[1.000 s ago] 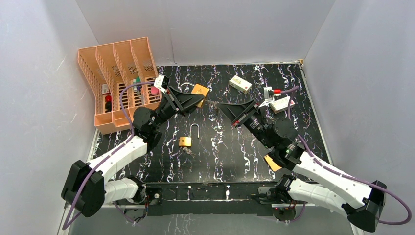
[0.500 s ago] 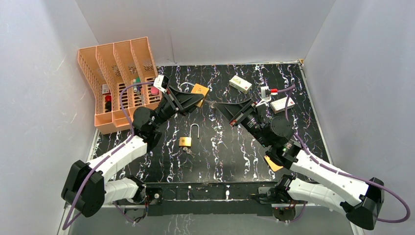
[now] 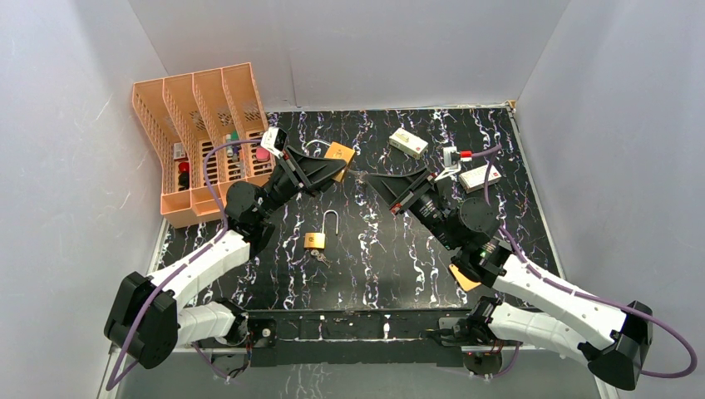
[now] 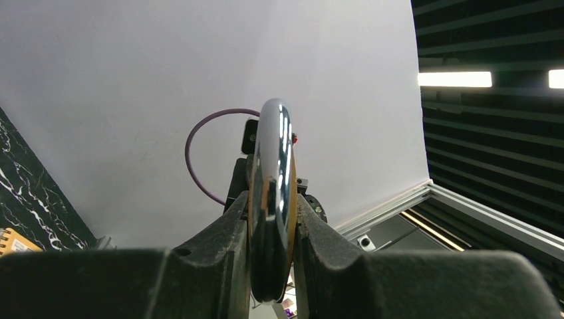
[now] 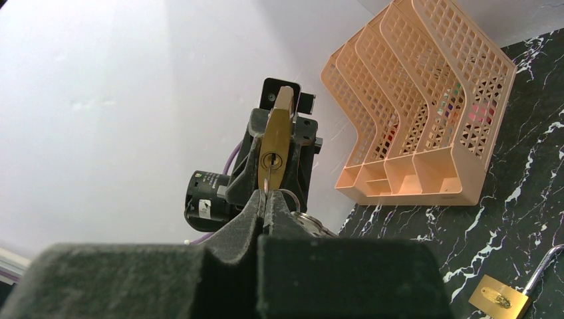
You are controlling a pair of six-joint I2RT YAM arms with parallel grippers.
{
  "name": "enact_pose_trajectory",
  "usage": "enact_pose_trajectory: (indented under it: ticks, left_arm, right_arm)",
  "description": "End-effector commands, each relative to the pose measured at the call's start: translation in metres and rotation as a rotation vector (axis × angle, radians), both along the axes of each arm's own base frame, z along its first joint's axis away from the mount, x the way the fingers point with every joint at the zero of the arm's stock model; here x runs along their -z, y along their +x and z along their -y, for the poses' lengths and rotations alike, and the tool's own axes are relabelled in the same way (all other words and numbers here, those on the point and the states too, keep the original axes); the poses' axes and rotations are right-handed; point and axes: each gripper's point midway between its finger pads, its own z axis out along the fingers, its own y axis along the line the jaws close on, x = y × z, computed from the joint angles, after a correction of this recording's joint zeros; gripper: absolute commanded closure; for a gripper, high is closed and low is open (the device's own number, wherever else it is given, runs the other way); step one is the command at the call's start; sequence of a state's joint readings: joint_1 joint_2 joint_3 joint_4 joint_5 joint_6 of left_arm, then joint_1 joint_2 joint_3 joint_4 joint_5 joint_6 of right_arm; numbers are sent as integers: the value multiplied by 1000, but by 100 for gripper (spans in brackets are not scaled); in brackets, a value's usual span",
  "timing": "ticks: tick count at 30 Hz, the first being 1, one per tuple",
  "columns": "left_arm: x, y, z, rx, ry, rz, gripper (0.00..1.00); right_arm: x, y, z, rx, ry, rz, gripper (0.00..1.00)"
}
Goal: Unlock with the key
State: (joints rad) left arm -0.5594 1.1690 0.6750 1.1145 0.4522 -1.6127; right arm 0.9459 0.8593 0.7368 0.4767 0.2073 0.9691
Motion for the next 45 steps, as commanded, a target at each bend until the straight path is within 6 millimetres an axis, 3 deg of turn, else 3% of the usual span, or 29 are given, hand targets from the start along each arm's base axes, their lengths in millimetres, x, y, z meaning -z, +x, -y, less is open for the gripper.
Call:
enact_pose_trajectory:
  ticks: [1, 28, 45]
  left_arm:
    - [-46, -25, -13, 3, -98, 162, 100]
    - [-47, -26, -17, -12, -108, 162, 100]
    - [-47, -35, 3, 70, -49, 203, 100]
  right_arm:
    - [-42, -3, 10, 24, 108, 64, 100]
    - [-40, -2, 6, 14, 94, 63, 100]
    - [-31, 2, -8, -12, 44, 34, 100]
